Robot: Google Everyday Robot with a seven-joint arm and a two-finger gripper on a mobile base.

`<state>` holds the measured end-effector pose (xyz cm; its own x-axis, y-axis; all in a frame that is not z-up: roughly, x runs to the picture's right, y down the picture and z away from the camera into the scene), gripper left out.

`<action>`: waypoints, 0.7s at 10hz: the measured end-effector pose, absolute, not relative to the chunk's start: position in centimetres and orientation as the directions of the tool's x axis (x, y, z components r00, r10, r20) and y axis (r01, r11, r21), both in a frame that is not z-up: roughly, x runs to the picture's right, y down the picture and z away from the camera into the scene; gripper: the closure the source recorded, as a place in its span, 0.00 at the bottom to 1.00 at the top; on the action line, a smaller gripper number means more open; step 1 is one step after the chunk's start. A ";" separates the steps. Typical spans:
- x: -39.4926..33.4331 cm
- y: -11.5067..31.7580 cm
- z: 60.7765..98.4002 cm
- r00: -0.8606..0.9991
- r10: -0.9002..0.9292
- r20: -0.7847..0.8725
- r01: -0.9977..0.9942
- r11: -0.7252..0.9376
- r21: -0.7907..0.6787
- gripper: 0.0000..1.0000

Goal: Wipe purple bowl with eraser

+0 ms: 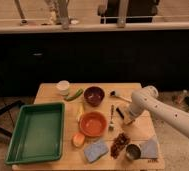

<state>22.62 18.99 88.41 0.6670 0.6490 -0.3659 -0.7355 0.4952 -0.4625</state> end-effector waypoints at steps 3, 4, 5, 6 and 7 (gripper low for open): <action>21.9 19.3 88.0 0.810 0.524 -0.264 -0.574 0.612 -0.545 1.00; 21.7 19.4 87.7 0.875 0.445 -0.190 -0.467 0.672 -0.576 1.00; 21.7 19.5 87.2 0.920 0.373 -0.122 -0.369 0.715 -0.594 1.00; 21.8 19.6 86.8 0.947 0.314 -0.066 -0.289 0.745 -0.602 1.00; 21.8 19.6 86.2 0.959 0.283 -0.031 -0.244 0.760 -0.602 1.00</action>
